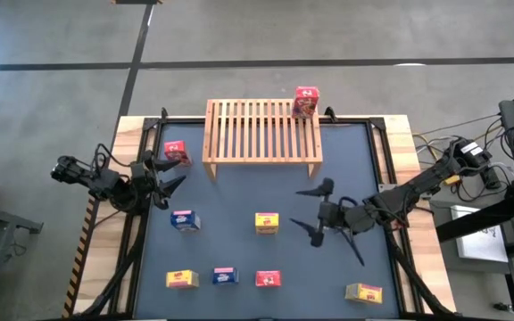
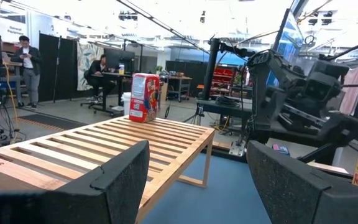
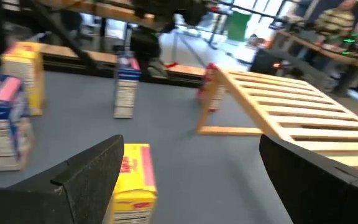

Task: Stack cereal on shelf
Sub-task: Put the bottom red cereal box on the shelf aligned with the other red cereal box

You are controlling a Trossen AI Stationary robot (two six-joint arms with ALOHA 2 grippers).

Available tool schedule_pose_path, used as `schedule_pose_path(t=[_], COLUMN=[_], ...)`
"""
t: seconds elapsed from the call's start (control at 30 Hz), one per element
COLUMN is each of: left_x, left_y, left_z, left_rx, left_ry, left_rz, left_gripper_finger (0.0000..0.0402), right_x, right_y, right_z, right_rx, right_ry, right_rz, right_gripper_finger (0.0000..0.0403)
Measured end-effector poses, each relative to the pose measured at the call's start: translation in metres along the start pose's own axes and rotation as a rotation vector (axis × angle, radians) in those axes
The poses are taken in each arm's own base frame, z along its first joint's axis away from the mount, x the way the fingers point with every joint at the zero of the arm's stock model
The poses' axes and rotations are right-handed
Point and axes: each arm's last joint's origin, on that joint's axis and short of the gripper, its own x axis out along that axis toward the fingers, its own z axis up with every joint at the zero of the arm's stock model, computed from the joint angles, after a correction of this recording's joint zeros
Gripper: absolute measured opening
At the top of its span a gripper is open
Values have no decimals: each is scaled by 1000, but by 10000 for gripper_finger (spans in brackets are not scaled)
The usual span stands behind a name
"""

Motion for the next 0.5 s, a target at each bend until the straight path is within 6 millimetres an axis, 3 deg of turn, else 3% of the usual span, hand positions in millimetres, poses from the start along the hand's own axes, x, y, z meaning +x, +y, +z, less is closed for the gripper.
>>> schedule_pose_path(t=[0.27, 0.5], left_x=[0, 0], left_y=[0, 0], left_z=[0, 0], left_rx=[-14, -96], left_ry=[-2, -4], left_rz=[0, 0], left_gripper_finger=[254, 254], right_x=[-1, -1], right_y=[7, 8], right_z=[1, 2], right_rx=[102, 110], right_ry=[-8, -19], right_rz=[242, 277], right_gripper_finger=[364, 364])
